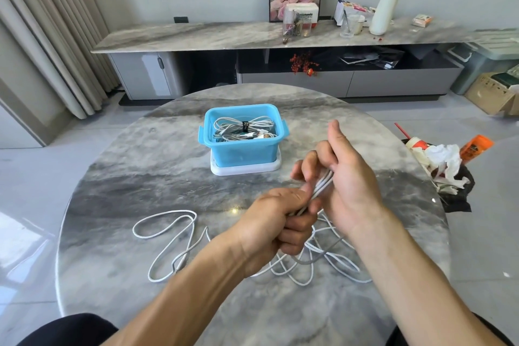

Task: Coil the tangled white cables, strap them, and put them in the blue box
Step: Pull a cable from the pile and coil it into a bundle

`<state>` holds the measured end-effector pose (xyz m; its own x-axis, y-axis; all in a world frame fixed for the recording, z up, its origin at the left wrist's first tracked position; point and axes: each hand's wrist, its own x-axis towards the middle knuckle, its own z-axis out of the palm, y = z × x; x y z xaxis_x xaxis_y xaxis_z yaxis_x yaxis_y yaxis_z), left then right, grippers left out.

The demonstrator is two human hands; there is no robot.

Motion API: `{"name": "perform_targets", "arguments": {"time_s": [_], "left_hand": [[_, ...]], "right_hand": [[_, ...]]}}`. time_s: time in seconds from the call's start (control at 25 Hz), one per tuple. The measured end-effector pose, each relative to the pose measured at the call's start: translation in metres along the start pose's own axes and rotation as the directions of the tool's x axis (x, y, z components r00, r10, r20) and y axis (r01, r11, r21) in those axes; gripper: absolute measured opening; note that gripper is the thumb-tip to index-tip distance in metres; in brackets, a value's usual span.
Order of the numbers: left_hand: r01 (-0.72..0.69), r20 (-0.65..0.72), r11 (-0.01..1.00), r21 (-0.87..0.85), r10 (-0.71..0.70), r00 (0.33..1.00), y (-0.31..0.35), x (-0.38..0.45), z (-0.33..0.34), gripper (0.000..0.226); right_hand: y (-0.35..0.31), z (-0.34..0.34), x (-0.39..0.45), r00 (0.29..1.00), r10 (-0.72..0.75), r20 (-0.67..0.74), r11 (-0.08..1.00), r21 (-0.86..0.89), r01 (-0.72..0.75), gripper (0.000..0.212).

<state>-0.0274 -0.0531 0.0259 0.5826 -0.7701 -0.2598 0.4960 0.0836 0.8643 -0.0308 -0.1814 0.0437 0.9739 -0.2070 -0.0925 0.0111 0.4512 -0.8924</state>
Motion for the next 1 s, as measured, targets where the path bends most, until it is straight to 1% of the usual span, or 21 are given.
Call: {"name": "perform_targets", "arguments": {"time_s": [0.08, 0.12, 0.16, 0.2, 0.24, 0.28, 0.32, 0.36, 0.4, 0.44, 0.48, 0.52, 0.56, 0.6, 0.68, 0.72, 0.76, 0.8, 0.88, 0.92, 1.0], "left_hand": [[-0.151, -0.079, 0.988, 0.013, 0.152, 0.985, 0.004, 0.001, -0.001, 0.034], [-0.233, -0.138, 0.972, -0.004, 0.230, 0.963, 0.008, 0.000, -0.003, 0.034], [-0.295, -0.206, 0.955, -0.043, 0.280, 0.938, 0.016, -0.002, -0.008, 0.036], [-0.338, -0.263, 0.937, -0.091, 0.305, 0.915, 0.025, -0.004, -0.015, 0.037], [-0.377, -0.305, 0.916, -0.136, 0.323, 0.896, 0.034, -0.007, -0.022, 0.037], [-0.416, -0.342, 0.894, -0.169, 0.343, 0.875, 0.042, -0.010, -0.029, 0.037], [-0.456, -0.388, 0.872, -0.181, 0.362, 0.847, 0.049, -0.013, -0.037, 0.036], [-0.488, -0.446, 0.858, -0.159, 0.379, 0.811, 0.054, -0.016, -0.045, 0.036], [-0.508, -0.504, 0.857, -0.085, 0.402, 0.764, 0.059, -0.018, -0.053, 0.035], [-0.509, -0.548, 0.860, 0.047, 0.448, 0.706, 0.061, -0.020, -0.060, 0.035], [-0.482, -0.552, 0.848, 0.220, 0.515, 0.655, 0.063, -0.021, -0.064, 0.036], [-0.427, -0.514, 0.807, 0.409, 0.590, 0.622, 0.062, -0.022, -0.066, 0.036], [-0.366, -0.434, 0.726, 0.583, 0.658, 0.615, 0.060, -0.021, -0.064, 0.036], [-0.302, -0.332, 0.616, 0.728, 0.701, 0.631, 0.055, -0.019, -0.061, 0.035], [-0.198, -0.118, 0.359, 0.912, 0.692, 0.712, 0.037, -0.010, -0.054, 0.033], [-0.198, -0.024, 0.264, 0.944, 0.654, 0.756, 0.028, -0.005, -0.050, 0.033], [-0.226, 0.036, 0.237, 0.945, 0.610, 0.791, 0.021, -0.001, -0.045, 0.034], [-0.270, 0.061, 0.286, 0.920, 0.574, 0.817, 0.017, 0.002, -0.040, 0.036], [-0.327, 0.041, 0.495, 0.805, 0.503, 0.863, 0.012, 0.004, -0.031, 0.037], [-0.327, 0.028, 0.524, 0.787, 0.498, 0.866, 0.010, 0.004, -0.027, 0.036], [-0.316, -0.009, 0.473, 0.823, 0.567, 0.824, 0.004, 0.004, -0.021, 0.035]], "right_hand": [[-0.003, -0.002, 0.002, 0.977, -0.019, 0.214, 0.999, 0.052, 0.008, 0.050], [-0.004, -0.005, 0.002, 0.940, 0.015, 0.341, 1.000, 0.010, -0.020, 0.048], [-0.003, -0.006, 0.000, 0.892, 0.087, 0.444, 0.992, -0.116, -0.038, 0.047], [0.000, -0.008, -0.002, 0.845, 0.193, 0.498, 0.949, -0.314, -0.032, 0.043], [0.003, -0.009, -0.004, 0.813, 0.322, 0.484, 0.832, -0.555, 0.001, 0.036], [0.007, -0.012, -0.005, 0.796, 0.436, 0.420, 0.627, -0.777, 0.066, 0.030], [0.009, -0.017, -0.004, 0.809, 0.485, 0.333, 0.395, -0.908, 0.138, 0.028], [0.008, -0.023, 0.000, 0.850, 0.457, 0.262, 0.214, -0.960, 0.181, 0.035], [0.003, -0.029, 0.002, 0.895, 0.380, 0.234, 0.160, -0.970, 0.186, 0.042], [-0.005, -0.036, 0.003, 0.926, 0.289, 0.242, 0.276, -0.947, 0.161, 0.046], [-0.015, -0.041, 0.005, 0.948, 0.193, 0.253, 0.507, -0.853, 0.124, 0.045], [-0.024, -0.045, 0.004, 0.958, 0.103, 0.267, 0.743, -0.661, 0.104, 0.040], [-0.032, -0.047, 0.003, 0.964, 0.021, 0.266, 0.895, -0.435, 0.101, 0.035], [-0.038, -0.047, 0.001, 0.968, -0.039, 0.247, 0.956, -0.273, 0.108, 0.031], [-0.040, -0.042, -0.002, 0.975, -0.075, 0.208, 0.990, -0.104, 0.099, 0.027], [-0.039, -0.039, -0.003, 0.980, -0.065, 0.186, 0.996, -0.052, 0.075, 0.028], [-0.039, -0.036, -0.004, 0.984, -0.061, 0.167, 0.998, 0.004, 0.061, 0.030], [-0.039, -0.035, -0.004, 0.988, -0.062, 0.140, 0.996, 0.070, 0.052, 0.032], [-0.039, -0.032, -0.002, 0.995, -0.061, 0.074, 0.975, 0.218, 0.044, 0.035], [-0.037, -0.029, -0.001, 0.997, -0.061, 0.051, 0.956, 0.290, 0.043, 0.035], [-0.028, -0.021, 0.001, 0.998, -0.051, 0.026, 0.902, 0.429, 0.035, 0.031]]}}
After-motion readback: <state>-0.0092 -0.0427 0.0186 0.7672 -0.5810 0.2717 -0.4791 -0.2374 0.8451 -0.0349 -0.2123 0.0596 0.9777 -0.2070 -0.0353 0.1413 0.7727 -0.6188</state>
